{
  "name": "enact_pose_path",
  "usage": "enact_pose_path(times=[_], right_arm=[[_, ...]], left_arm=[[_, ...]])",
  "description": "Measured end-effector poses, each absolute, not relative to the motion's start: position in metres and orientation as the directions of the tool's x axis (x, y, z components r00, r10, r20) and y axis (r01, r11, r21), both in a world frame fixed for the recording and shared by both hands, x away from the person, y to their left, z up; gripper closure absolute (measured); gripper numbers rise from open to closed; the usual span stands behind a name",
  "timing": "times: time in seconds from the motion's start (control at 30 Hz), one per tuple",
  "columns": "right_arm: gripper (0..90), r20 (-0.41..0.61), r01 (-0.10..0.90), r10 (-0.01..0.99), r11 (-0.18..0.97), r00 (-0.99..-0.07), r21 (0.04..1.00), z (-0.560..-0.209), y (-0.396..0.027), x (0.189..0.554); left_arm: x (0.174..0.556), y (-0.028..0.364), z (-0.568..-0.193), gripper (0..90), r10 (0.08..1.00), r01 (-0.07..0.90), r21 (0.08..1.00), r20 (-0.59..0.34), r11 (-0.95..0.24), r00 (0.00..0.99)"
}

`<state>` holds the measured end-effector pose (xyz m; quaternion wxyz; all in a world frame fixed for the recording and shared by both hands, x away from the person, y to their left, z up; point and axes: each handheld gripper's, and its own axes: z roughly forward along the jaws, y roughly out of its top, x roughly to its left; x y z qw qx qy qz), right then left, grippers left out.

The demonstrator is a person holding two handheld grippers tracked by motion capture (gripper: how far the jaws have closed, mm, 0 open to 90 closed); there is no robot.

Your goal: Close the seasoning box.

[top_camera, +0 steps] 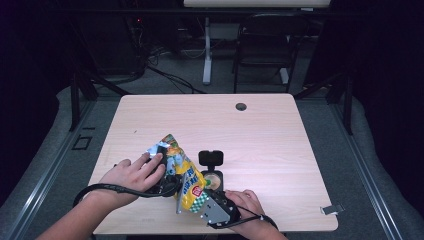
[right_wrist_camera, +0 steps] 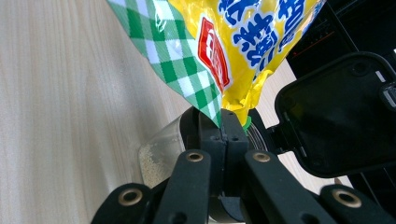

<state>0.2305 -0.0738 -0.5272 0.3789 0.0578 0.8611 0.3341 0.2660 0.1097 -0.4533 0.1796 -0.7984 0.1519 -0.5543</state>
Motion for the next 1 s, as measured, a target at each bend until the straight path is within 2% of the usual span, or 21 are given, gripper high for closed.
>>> enact_pose_path(times=[1.0], right_arm=[[90.0,-0.612,-0.154,0.365,0.761,-0.702,0.630,-0.5287,-0.0746,0.2297]], left_arm=[[0.2659,0.1065,-0.4511,66.2,-0.457,-0.052,-0.468,0.825,-0.882,0.331]])
